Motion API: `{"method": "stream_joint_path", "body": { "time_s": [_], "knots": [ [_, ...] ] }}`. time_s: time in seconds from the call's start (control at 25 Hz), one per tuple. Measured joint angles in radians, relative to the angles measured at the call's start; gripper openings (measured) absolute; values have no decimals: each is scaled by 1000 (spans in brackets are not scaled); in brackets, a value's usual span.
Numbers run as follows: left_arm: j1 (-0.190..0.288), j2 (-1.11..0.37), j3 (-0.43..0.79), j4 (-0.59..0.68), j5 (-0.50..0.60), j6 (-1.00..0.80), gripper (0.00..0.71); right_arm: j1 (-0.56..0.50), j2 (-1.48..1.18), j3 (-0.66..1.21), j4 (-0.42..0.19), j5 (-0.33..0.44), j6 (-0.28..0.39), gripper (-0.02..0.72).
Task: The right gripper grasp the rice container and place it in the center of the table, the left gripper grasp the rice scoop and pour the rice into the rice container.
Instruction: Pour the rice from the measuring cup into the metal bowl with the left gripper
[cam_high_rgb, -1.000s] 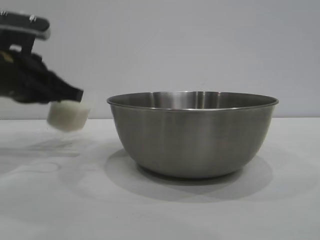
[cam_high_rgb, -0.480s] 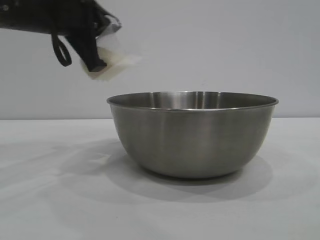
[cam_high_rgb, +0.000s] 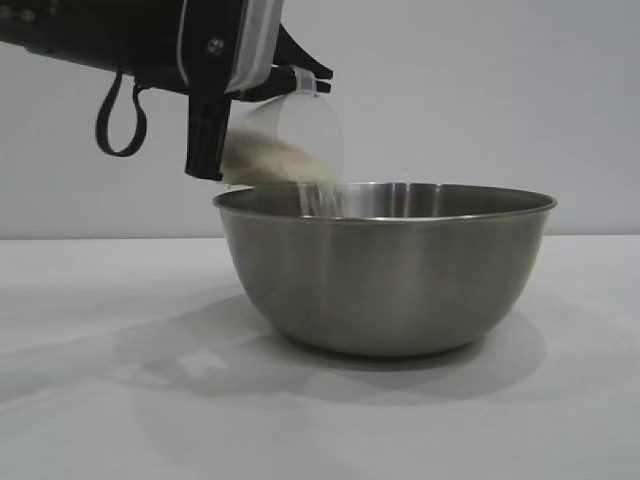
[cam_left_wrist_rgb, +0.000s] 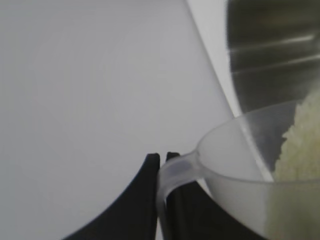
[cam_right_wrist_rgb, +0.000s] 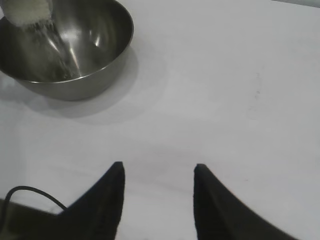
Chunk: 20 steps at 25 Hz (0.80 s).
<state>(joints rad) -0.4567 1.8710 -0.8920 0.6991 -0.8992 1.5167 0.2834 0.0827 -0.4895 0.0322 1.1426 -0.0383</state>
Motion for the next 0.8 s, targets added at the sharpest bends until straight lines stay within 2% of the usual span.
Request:
{"method": "stream_joint_path", "body": {
  "time_s": [0.32,0.8],
  "knots": [
    [0,0,-87,175,79,10,0,0,0,0,0,-2,3,297],
    [0,-9,-113,263,124,43,0,0,0,0,0,-2,4,297]
  ]
}}
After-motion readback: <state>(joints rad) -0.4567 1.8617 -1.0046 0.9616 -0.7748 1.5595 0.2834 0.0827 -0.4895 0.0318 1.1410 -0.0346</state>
